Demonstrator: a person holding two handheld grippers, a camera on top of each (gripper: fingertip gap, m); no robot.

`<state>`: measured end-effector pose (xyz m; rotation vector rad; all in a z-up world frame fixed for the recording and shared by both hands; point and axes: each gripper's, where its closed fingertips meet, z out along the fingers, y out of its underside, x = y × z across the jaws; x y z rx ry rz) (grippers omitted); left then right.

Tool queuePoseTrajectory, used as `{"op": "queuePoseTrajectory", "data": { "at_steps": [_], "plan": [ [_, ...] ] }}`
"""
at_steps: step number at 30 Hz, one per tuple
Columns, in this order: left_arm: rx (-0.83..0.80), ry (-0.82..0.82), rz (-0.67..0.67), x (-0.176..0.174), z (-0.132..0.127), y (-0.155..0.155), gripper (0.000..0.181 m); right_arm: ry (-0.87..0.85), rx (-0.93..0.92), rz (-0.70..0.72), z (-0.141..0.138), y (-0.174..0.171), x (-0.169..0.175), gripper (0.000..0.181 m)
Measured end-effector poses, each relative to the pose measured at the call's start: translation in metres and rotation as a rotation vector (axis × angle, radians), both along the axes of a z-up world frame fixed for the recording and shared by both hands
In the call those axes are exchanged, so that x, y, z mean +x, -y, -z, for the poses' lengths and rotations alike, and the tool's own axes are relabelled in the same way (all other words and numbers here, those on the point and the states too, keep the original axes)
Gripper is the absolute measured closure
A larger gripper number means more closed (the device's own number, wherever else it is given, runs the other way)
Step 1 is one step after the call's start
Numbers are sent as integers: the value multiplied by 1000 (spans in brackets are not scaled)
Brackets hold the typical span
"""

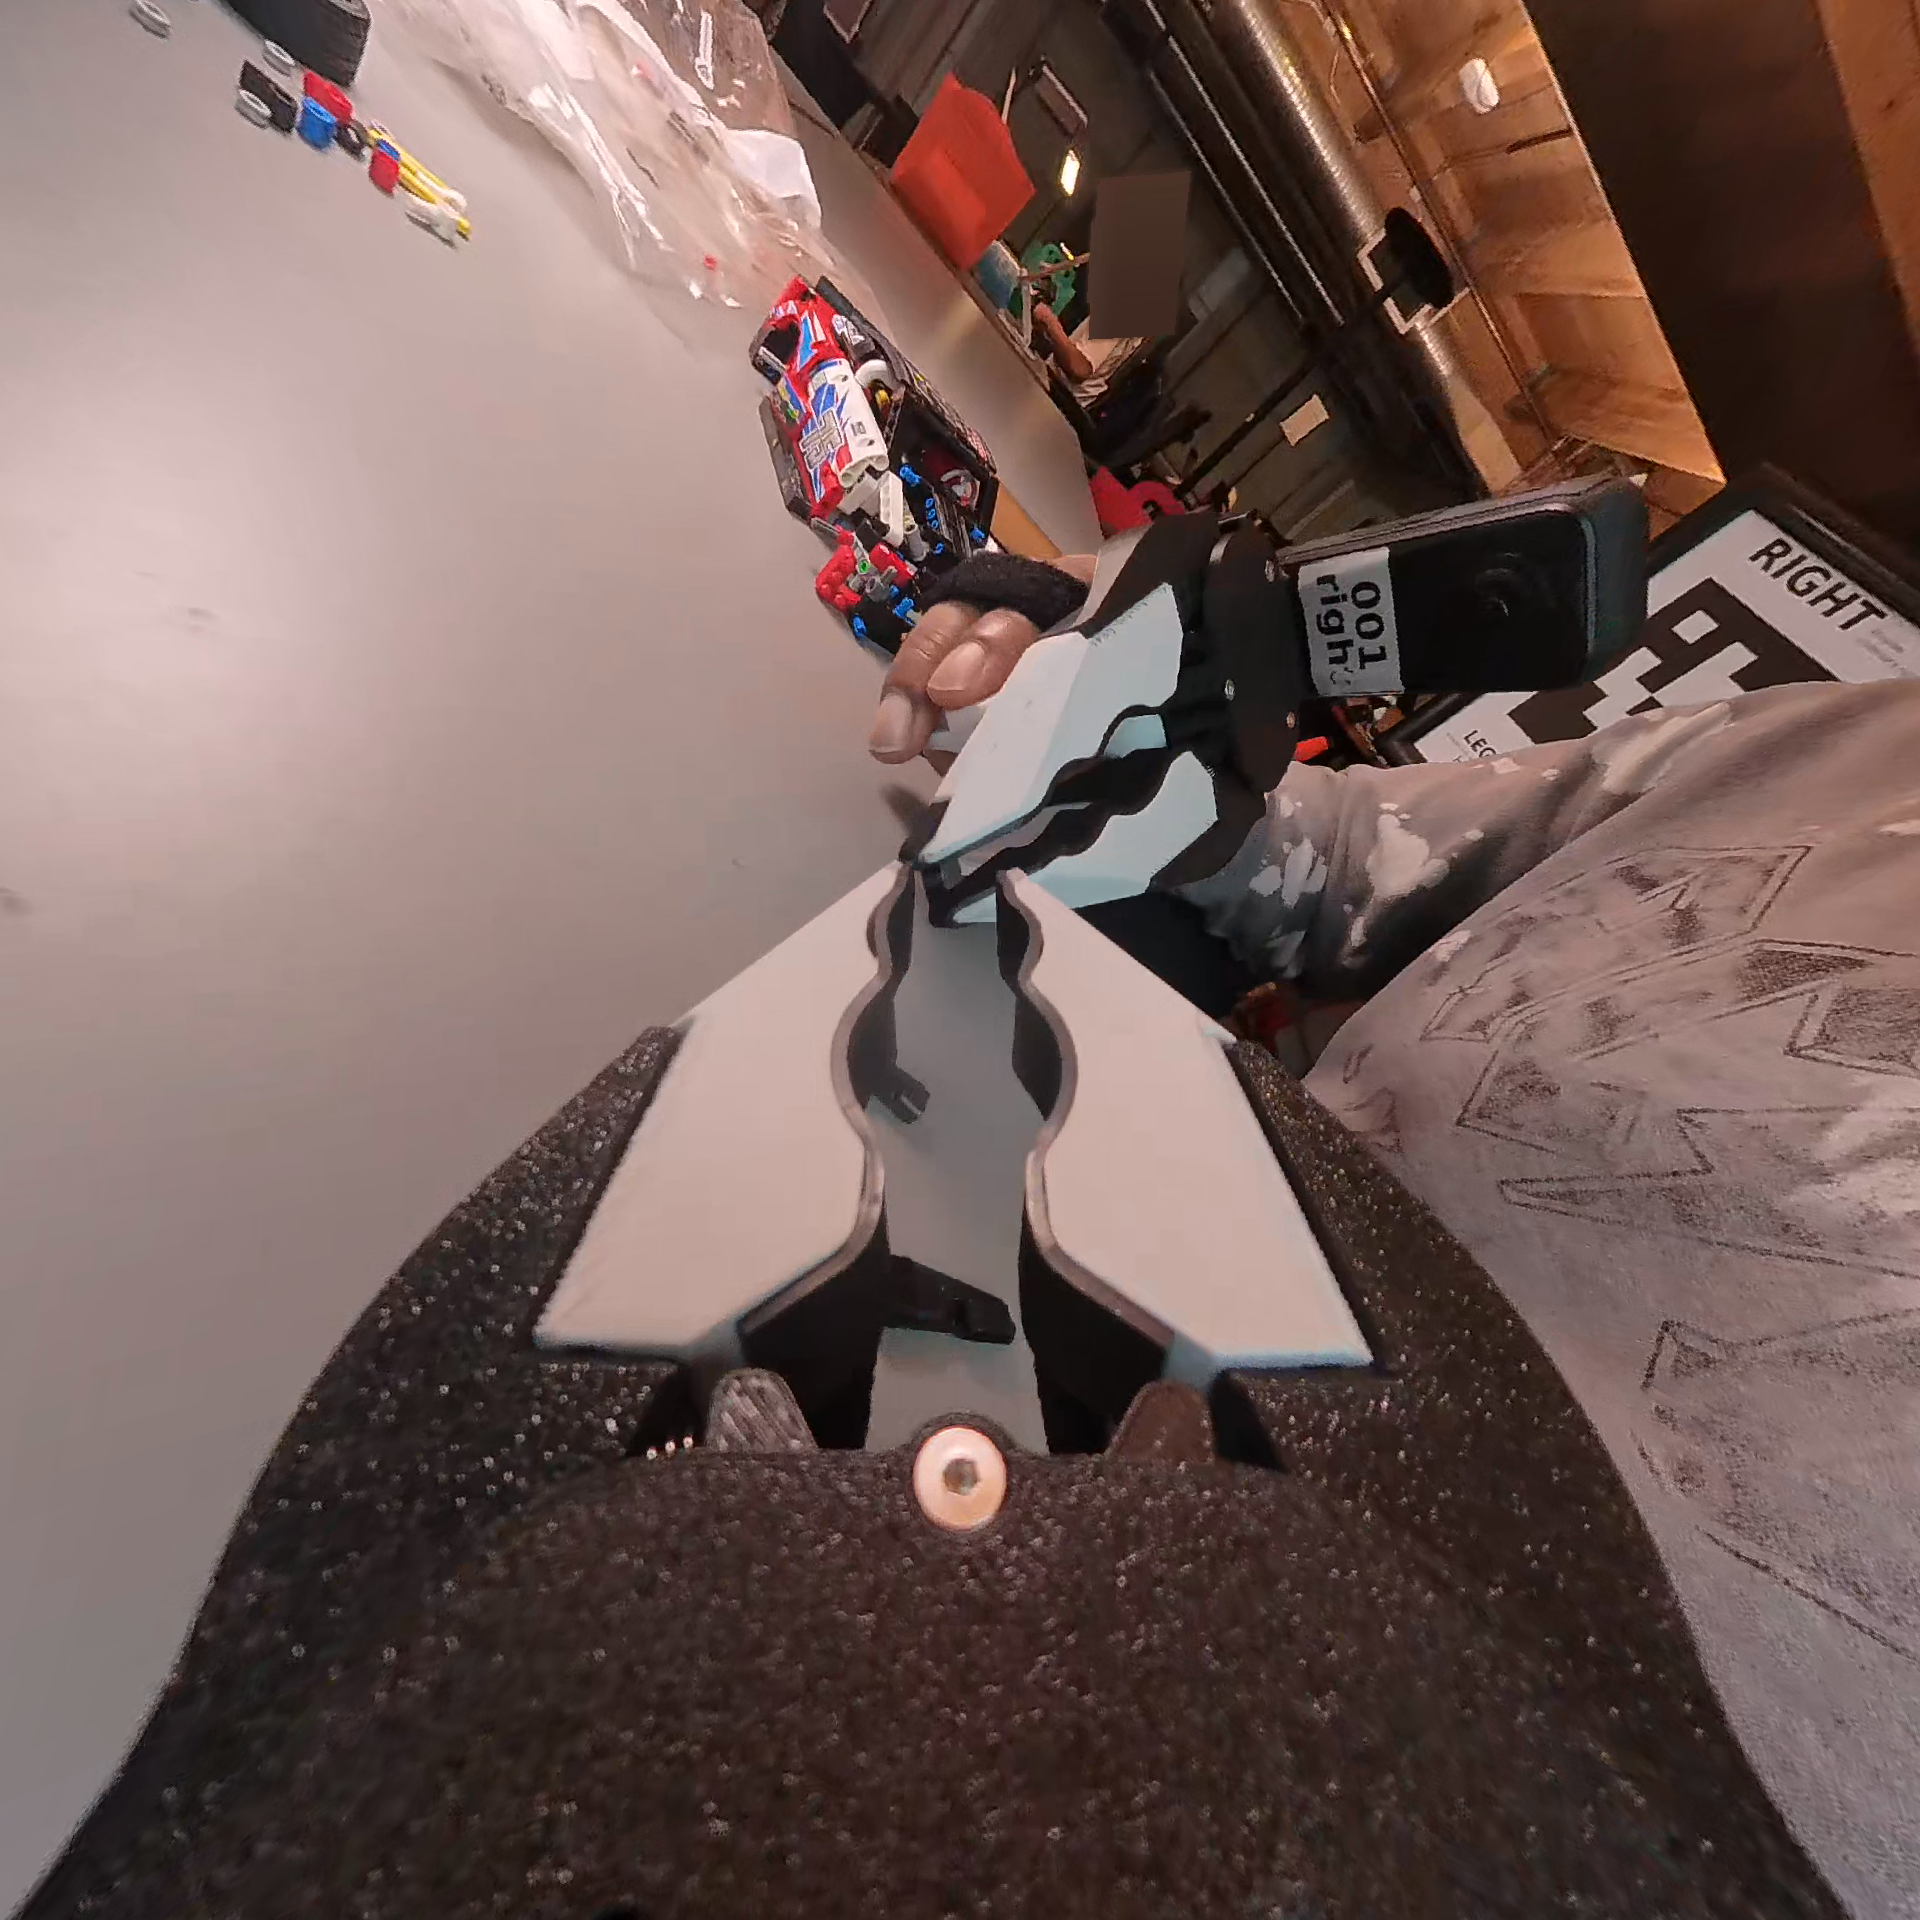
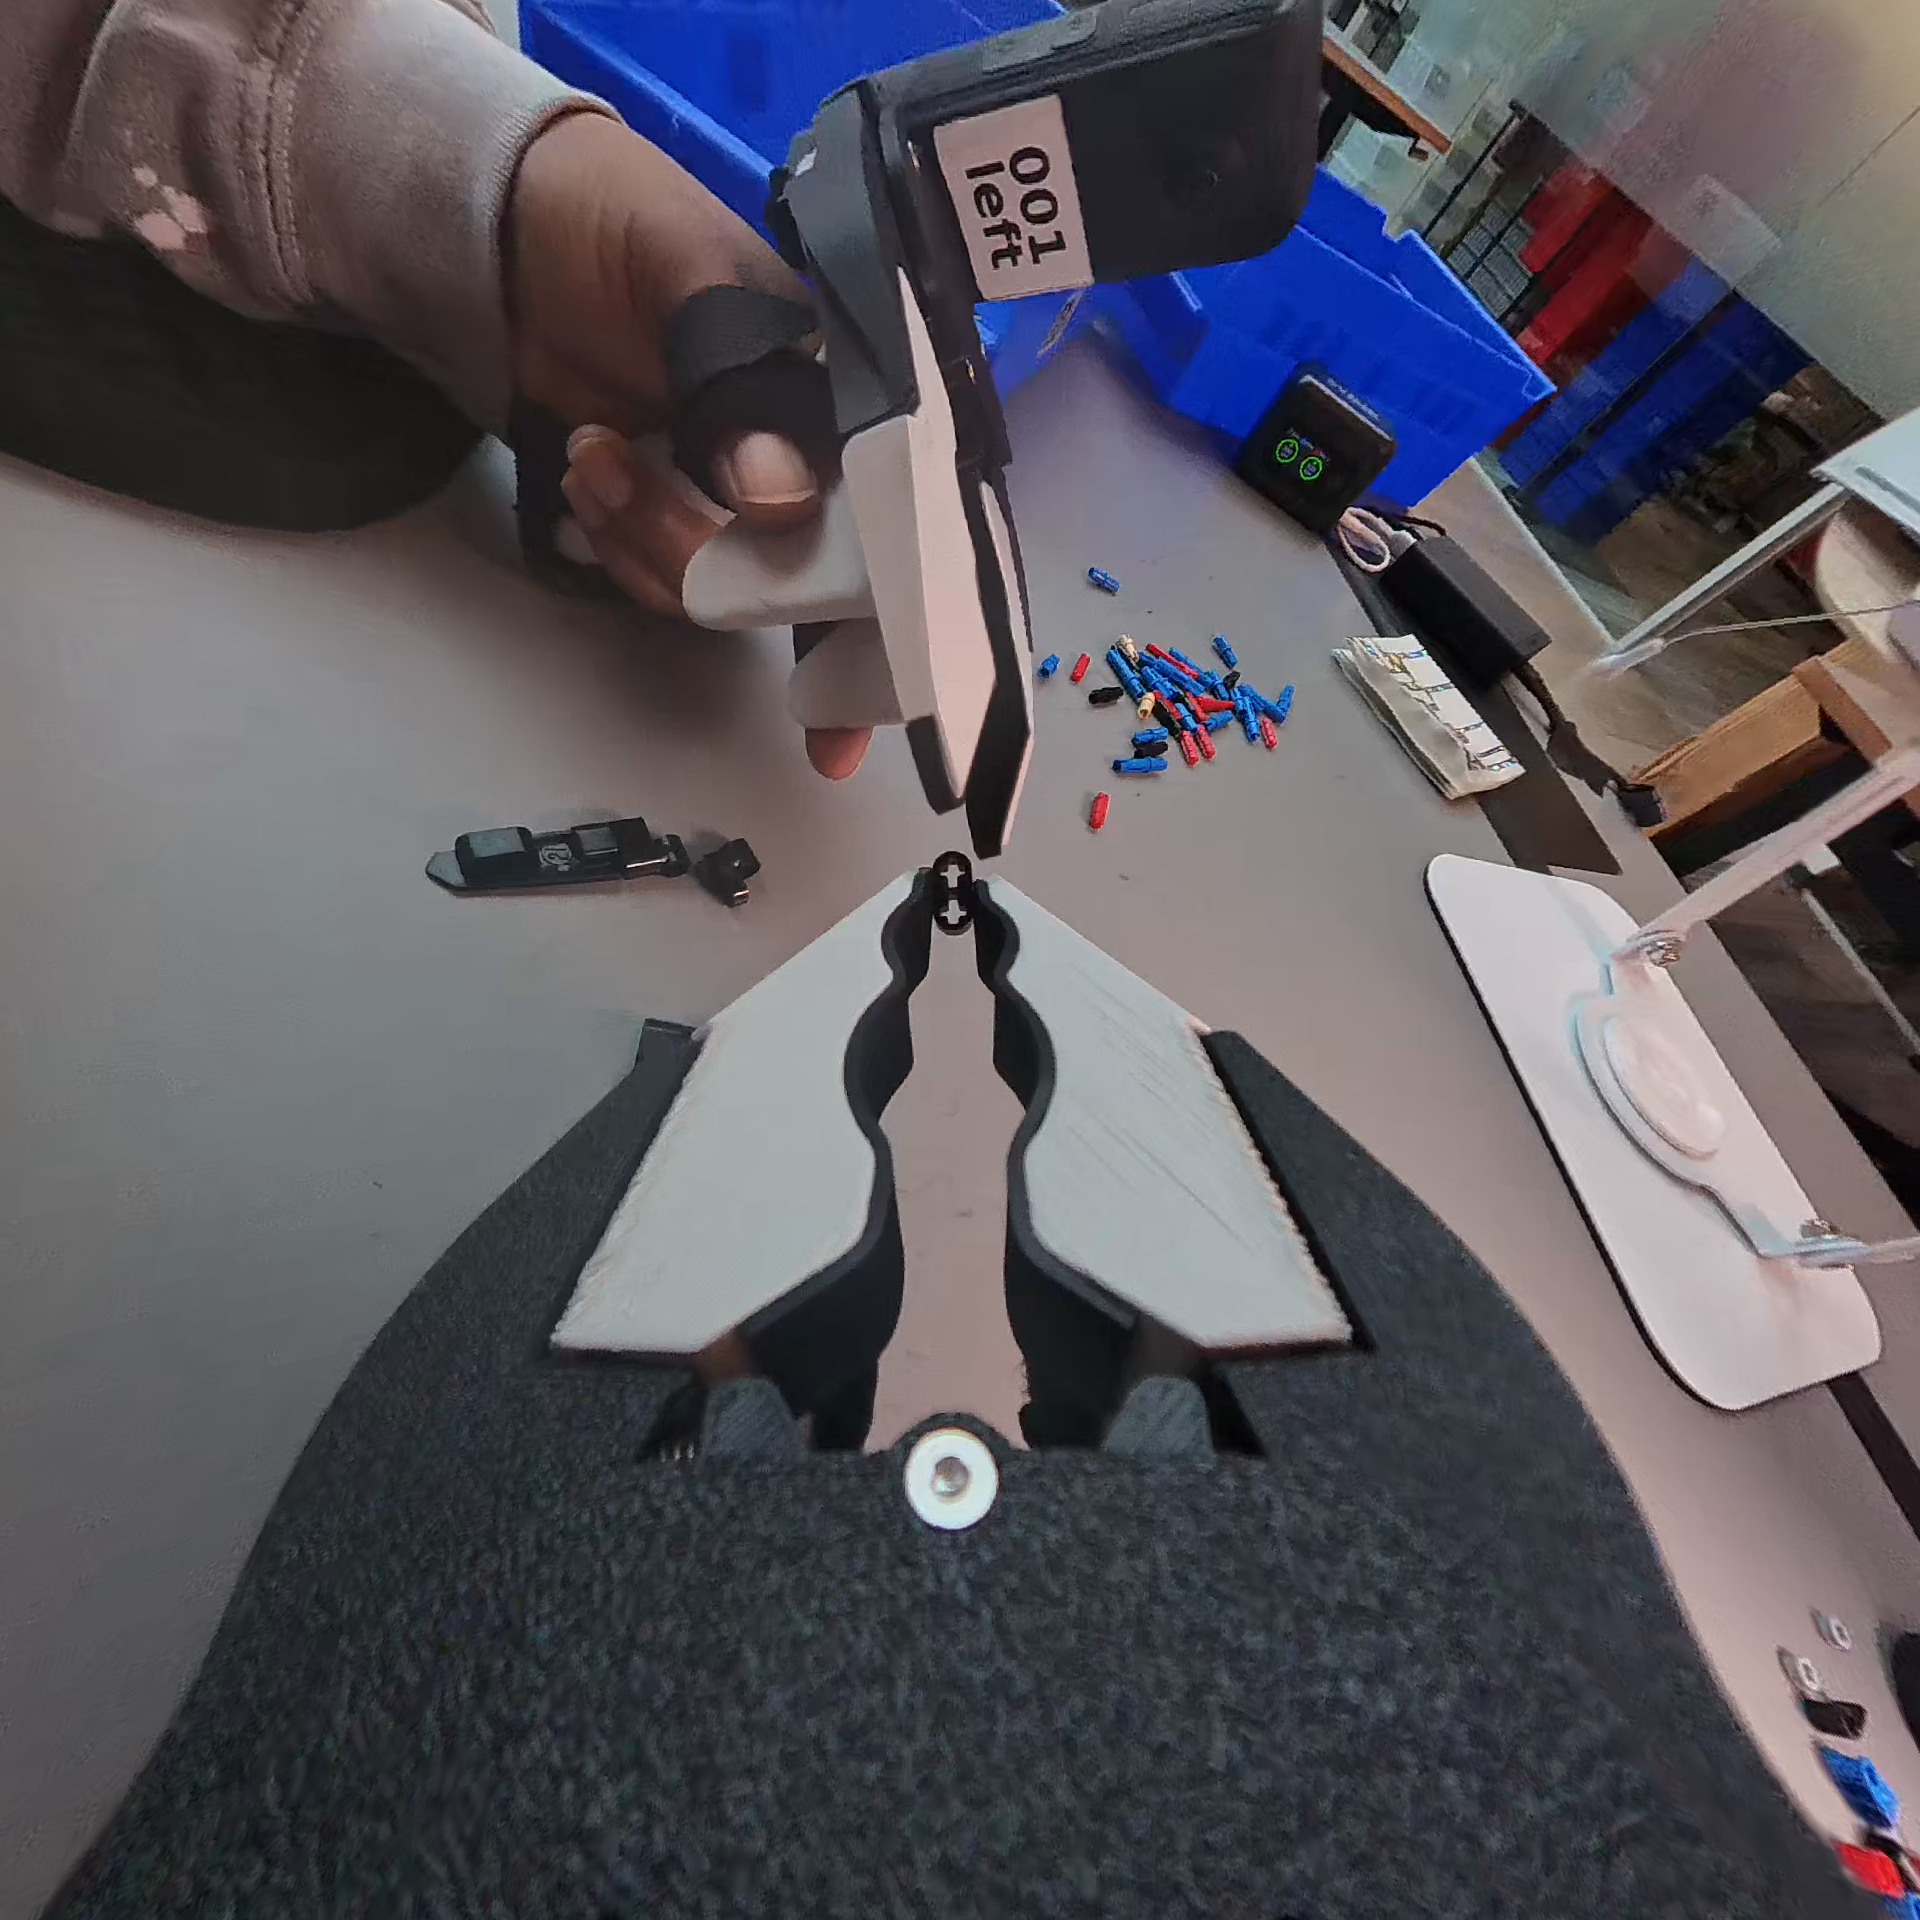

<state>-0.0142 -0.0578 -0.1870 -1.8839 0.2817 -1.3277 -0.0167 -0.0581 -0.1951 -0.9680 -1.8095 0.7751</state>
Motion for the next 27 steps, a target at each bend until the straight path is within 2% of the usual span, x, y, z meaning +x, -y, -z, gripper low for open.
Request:
{"op": "queuePoseTrajectory", "data": {
  "at_steps": [12,16,20,22,24,27],
  "plan": [
    [-16,19,18,4,0,2,180,-47,26,-3,-7,4,0,174],
    [2,-5,-49,-15,-2,-3,180,-35,-27,27,-7,-5,3,161],
    [36,-26,-118,-34,-9,-7,180,7,-115,32,-1,-10,10,161],
    [98,-113,-170,-48,-16,-9,180,43,-172,13,4,-6,12,161],
    [190,-252,-277,-75,-35,-10,180,91,-233,-10,9,1,12,162],
    [311,-498,-559,-143,-78,-1,179,212,-289,-47,23,12,10,165]
  ]
}}
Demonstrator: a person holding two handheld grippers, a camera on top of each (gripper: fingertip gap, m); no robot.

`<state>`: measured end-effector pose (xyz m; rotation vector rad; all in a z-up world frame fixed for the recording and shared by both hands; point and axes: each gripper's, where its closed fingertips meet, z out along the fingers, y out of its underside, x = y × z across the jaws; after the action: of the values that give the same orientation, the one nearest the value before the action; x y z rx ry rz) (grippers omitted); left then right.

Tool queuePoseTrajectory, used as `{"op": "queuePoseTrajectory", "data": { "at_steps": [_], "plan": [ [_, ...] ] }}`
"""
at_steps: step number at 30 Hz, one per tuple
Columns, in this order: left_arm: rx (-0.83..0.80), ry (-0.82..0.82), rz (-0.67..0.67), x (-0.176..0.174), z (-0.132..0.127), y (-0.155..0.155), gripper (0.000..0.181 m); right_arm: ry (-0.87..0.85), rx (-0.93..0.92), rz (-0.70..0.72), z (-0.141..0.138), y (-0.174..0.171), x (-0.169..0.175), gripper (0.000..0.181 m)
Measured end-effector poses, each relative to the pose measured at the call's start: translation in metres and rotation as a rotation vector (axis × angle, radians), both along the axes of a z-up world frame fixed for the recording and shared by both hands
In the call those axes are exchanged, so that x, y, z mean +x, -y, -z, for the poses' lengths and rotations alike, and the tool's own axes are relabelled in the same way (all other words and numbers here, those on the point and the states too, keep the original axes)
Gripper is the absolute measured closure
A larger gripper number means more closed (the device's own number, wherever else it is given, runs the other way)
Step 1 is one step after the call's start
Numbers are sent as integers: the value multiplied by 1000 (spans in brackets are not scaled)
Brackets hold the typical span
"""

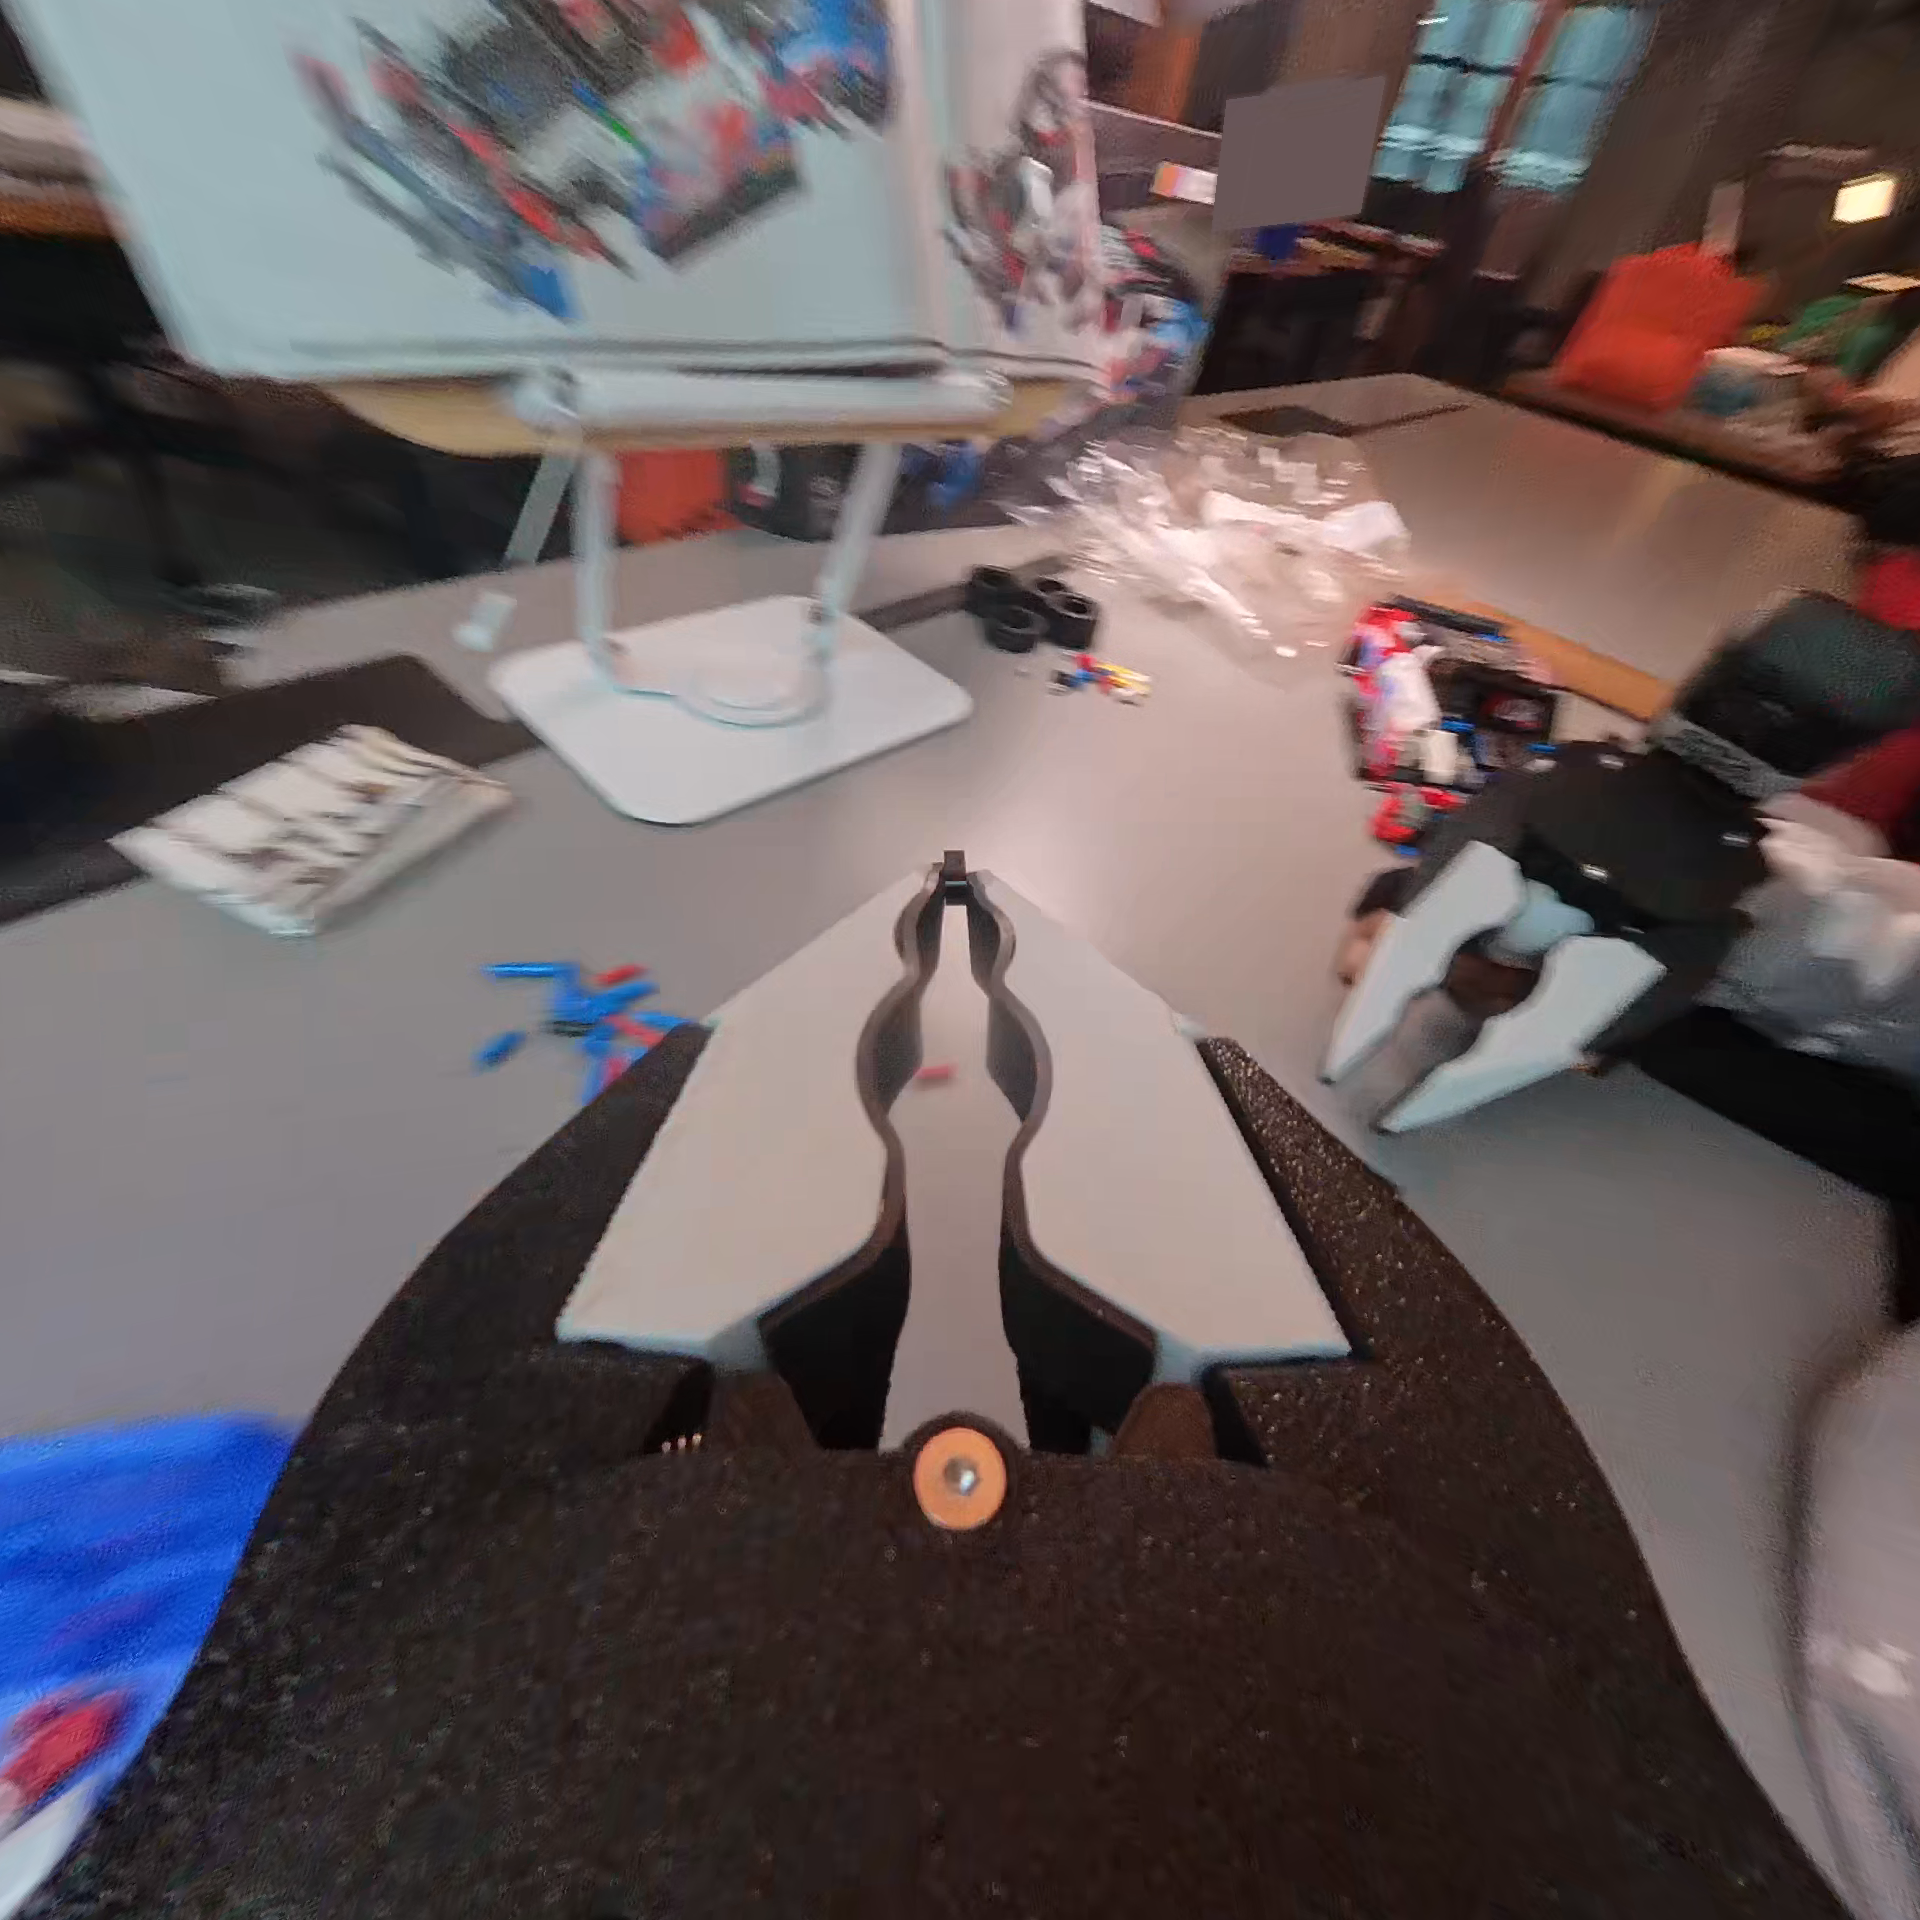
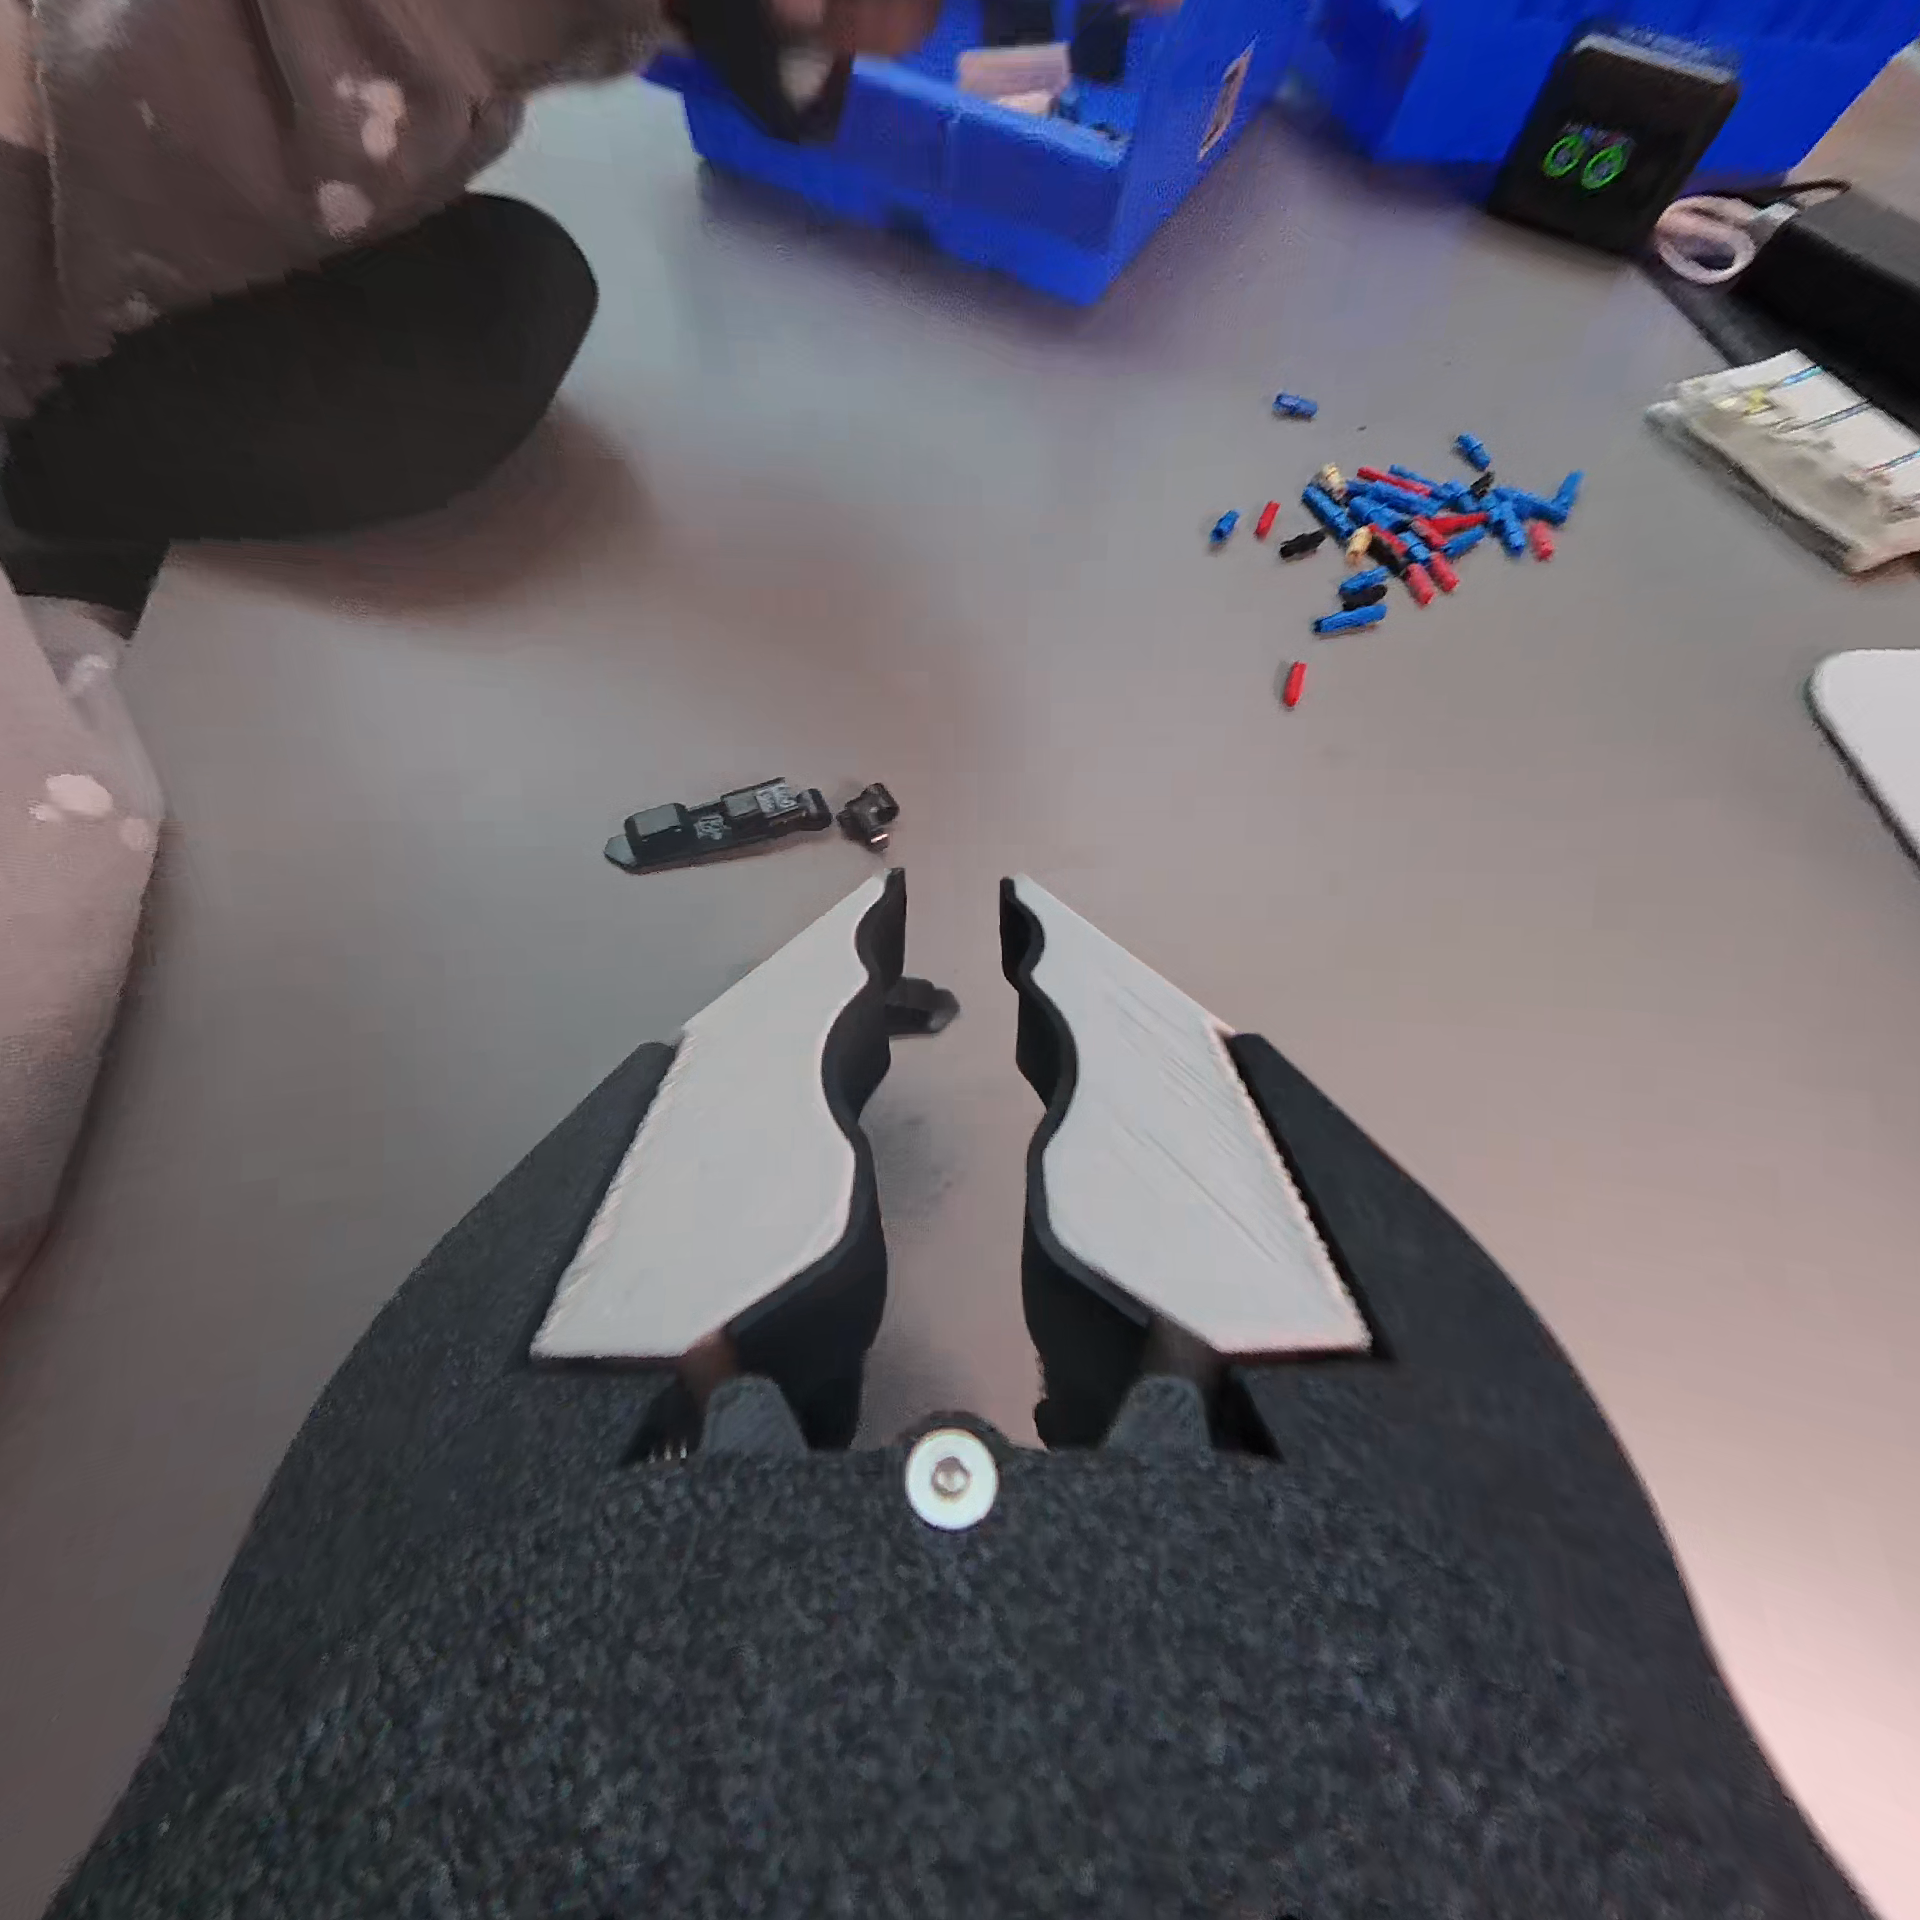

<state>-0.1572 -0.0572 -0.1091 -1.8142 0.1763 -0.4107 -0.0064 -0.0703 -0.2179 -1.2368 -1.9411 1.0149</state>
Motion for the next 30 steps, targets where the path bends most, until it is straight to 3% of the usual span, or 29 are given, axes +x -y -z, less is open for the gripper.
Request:
{"op": "queuePoseTrajectory", "data": {
  "at_steps": [2,5,9,14,17,21,22,26,30],
  "plan": [
    [16,-143,-247,-58,-19,18,180,62,-34,-47,6,11,-6,165],
    [-81,-248,-527,-130,-18,50,179,143,-30,-103,17,21,-17,167],
    [-187,-247,-610,-156,7,61,173,282,85,-176,40,27,-24,167],
    [-184,-319,-596,-144,7,49,152,239,118,-205,38,32,-27,179],
    [-97,-213,-315,-77,-2,25,155,136,141,-212,26,31,-24,179],
    [-129,195,356,70,5,20,160,-65,255,-262,-10,30,-13,179],
    [-171,276,467,94,11,23,161,-72,308,-272,-14,27,-9,178],
    [-332,358,645,144,47,20,162,-75,497,-308,-30,19,3,177],
    [-409,361,734,166,60,23,167,-68,545,-340,-38,19,13,178]
  ]
}}
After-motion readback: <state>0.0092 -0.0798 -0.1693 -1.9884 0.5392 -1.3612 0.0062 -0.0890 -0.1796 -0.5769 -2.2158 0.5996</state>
